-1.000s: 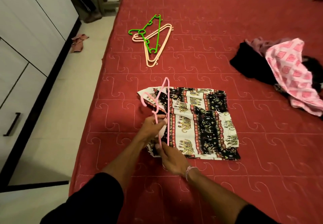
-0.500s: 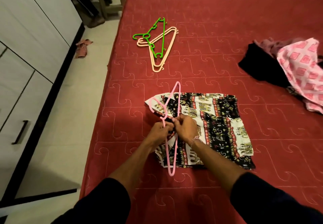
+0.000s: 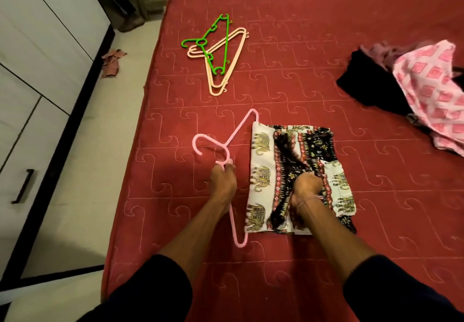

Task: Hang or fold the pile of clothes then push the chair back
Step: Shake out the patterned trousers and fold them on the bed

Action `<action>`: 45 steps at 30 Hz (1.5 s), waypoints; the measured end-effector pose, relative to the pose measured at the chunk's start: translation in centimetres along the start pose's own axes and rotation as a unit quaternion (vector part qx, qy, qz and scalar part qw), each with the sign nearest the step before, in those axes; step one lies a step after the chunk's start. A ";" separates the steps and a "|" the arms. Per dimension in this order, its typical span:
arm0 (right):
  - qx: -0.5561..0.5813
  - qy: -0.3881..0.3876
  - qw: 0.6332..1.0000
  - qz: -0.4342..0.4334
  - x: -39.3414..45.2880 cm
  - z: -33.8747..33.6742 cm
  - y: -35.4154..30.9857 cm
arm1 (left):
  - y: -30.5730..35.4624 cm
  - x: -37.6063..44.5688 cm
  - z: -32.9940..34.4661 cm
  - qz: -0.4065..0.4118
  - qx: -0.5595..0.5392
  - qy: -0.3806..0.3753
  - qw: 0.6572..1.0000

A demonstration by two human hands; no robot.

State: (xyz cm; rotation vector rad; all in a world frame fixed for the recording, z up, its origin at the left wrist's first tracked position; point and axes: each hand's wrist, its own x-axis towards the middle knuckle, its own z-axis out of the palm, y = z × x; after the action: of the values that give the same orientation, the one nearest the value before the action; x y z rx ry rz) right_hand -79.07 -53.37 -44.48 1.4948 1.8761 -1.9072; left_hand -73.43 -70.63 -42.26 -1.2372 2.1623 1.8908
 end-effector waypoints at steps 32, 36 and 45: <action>-0.568 0.054 0.690 -0.445 7.4 -9.0 -5.7 | 0.9 -4.5 6.8 0.078 0.027 0.069 0.994; -0.497 -0.068 0.661 -0.559 5.8 -5.7 -7.2 | 1.3 -4.8 6.7 0.124 0.003 0.092 0.988; -0.505 -0.259 0.508 -0.648 0.0 3.9 -18.7 | 6.3 -6.7 3.7 0.233 -0.031 0.065 0.970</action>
State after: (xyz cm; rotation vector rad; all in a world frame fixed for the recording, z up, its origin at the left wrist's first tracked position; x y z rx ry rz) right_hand -93.33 -51.81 -31.80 -1.0216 2.8839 -0.4895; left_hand -74.02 -64.17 -34.78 -0.9408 2.6748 2.0985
